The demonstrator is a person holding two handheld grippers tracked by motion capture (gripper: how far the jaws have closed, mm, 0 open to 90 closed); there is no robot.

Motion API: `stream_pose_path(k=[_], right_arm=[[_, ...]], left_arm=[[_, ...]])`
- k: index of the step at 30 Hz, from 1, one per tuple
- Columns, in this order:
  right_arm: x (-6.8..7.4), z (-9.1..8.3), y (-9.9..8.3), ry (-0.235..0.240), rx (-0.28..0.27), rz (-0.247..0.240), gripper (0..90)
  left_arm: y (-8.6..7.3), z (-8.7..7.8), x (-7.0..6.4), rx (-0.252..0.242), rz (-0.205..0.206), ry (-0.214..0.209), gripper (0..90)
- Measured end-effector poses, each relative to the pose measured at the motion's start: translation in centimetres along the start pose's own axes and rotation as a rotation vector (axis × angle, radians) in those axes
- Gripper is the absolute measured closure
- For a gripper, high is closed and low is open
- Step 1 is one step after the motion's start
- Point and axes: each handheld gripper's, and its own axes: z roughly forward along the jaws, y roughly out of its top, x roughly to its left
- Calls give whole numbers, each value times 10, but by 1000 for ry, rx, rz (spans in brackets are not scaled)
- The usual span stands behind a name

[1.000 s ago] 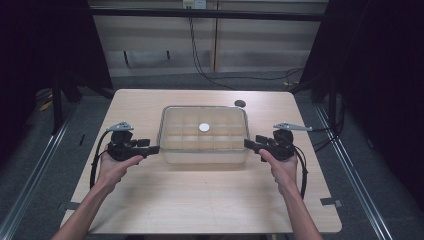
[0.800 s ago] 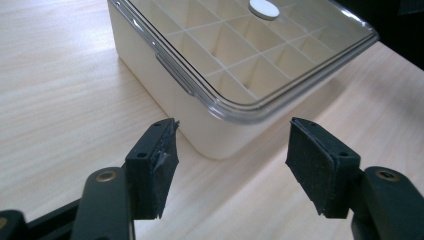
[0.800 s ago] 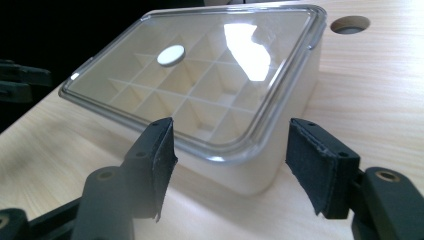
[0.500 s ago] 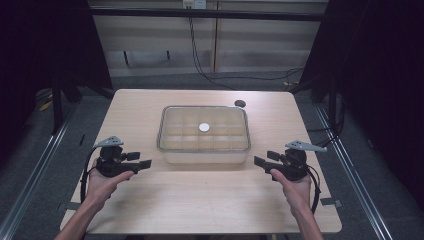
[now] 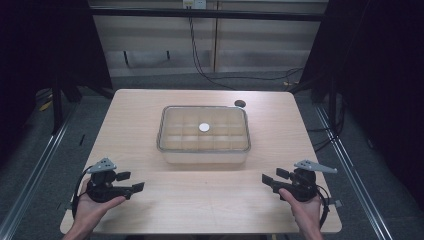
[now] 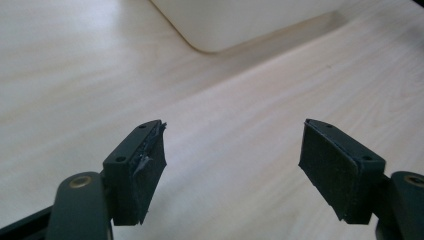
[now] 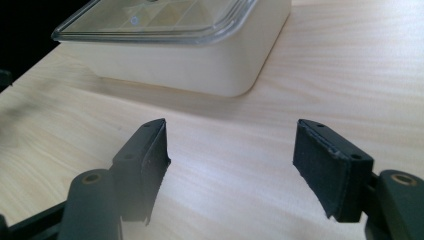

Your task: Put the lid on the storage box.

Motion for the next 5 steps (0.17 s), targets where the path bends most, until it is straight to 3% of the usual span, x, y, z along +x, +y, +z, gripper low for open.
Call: stream_pose_path(k=[3, 5], right_arm=[[-1, -6, -6, 1, -9, 7, 292], [-3, -8, -9, -9, -7, 5, 284]], left_arm=[[-11, -4, -2, 17, 19, 13, 259], [-15, -5, -1, 11, 10, 8, 258]])
